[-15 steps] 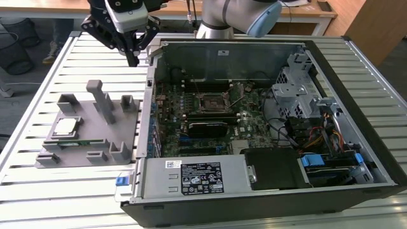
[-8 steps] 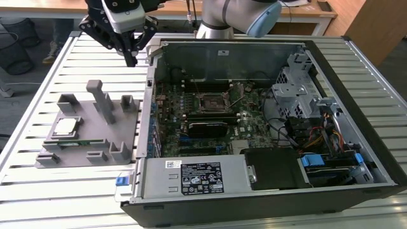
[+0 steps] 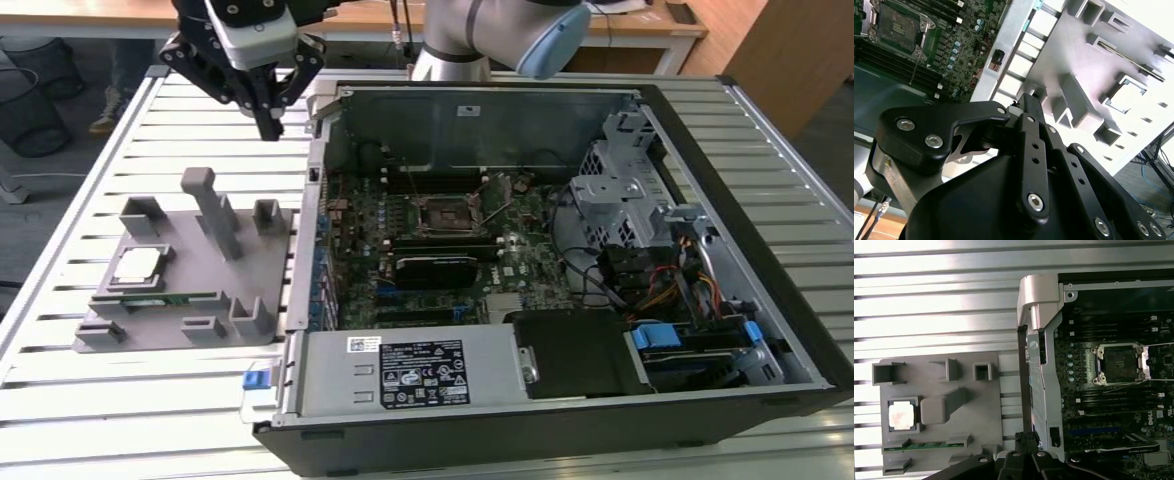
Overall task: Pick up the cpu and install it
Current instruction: 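Reach for the cpu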
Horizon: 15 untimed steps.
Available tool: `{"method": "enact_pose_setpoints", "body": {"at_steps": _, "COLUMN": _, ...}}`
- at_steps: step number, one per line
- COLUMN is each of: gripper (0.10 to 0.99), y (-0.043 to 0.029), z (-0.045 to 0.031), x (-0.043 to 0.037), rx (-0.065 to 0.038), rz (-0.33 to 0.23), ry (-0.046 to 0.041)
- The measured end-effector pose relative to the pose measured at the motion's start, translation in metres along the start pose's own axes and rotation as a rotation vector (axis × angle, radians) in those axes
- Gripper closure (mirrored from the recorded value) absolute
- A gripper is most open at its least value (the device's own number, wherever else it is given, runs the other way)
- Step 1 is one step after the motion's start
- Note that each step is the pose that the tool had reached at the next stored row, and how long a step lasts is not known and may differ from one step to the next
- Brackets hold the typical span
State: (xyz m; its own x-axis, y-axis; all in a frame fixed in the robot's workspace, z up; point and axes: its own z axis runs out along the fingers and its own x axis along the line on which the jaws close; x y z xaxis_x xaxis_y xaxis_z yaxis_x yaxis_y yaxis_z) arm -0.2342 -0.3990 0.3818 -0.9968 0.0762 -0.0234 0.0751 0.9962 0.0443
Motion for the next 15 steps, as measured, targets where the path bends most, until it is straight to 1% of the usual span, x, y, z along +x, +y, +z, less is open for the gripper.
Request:
{"method": "enact_pose_setpoints", "body": {"at_steps": 9, "gripper": 0.98, "y": -0.0005, "z": 0.0003, "x": 0.0065, "rx": 0.0, "rz": 0.0, "ry": 0.0}}
{"method": "enact_pose_setpoints", "body": {"at_steps": 13, "gripper": 0.98, "y": -0.001, "z": 0.0003, "x": 0.0134, "rx": 0.0, "rz": 0.0, "ry": 0.0}}
{"method": "enact_pose_setpoints", "body": {"at_steps": 15, "gripper": 0.98, "y": -0.0014, "z": 0.0003, "x": 0.018, "rx": 0.0, "rz": 0.0, "ry": 0.0001}}
